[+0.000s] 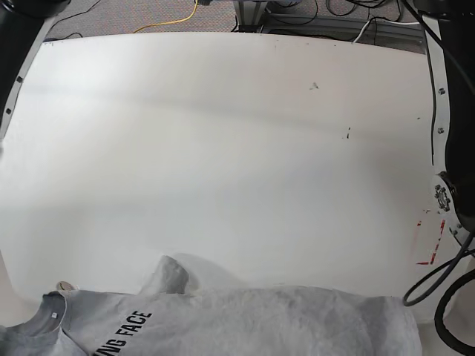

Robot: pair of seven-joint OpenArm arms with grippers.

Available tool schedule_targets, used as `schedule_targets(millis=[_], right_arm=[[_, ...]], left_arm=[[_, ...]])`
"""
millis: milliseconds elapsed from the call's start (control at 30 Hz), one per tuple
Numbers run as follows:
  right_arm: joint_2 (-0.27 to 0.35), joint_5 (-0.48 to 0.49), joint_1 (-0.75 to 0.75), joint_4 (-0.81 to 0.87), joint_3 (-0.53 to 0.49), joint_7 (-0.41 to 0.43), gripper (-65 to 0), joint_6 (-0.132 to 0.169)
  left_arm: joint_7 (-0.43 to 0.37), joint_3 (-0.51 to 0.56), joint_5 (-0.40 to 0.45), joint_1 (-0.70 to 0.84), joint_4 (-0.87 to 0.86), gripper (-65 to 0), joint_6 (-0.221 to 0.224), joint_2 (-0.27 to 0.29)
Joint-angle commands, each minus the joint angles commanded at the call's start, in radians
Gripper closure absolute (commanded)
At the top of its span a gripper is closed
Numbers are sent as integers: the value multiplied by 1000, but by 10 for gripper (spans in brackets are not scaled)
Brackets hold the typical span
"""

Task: Layout the t-shirt on the table in an organized manner, then fold the t-shirt properly
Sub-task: 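Lift the grey shirt with both grippers, shaking it open, then swing the shirt across the table and lay it flat with both grippers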

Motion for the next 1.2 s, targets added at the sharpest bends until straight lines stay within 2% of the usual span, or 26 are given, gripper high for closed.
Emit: schedule_targets(millis=[67,200,300,400,500,600,733,867,1000,1200], right_arm=[[0,0,-110,75,75,-34,0,0],[-6,0,-292,173,155,-52,0,0],[-14,15,-494,259,242,-52,0,0],[-63,51,-657,301,342,-52,0,0],[-84,77,-790,330,420,-54,0,0],[-130,104,-939,384,479,-54,0,0],[-180,114,-1073,457,528,-54,0,0],[-259,117,-1243,542,585,-54,0,0],[-322,115,-1361,597,600,-54,0,0],[-388,112,-1479,638,601,-54,0,0]], left_arm=[[0,0,-6,61,46,-4,0,-5],[3,0,-12,190,112,-4,0,-12],[18,-3,-29,322,192,-3,0,-57],[23,-21,-51,453,258,-3,0,-74],[26,-57,-72,582,307,-3,0,-74],[61,-87,-84,706,327,-3,0,-74],[101,-140,-104,813,331,-3,0,-74],[127,-196,-135,962,333,-3,0,-77],[127,-212,-140,1096,333,-3,0,-101],[127,-212,-140,1255,333,0,0,-101]])
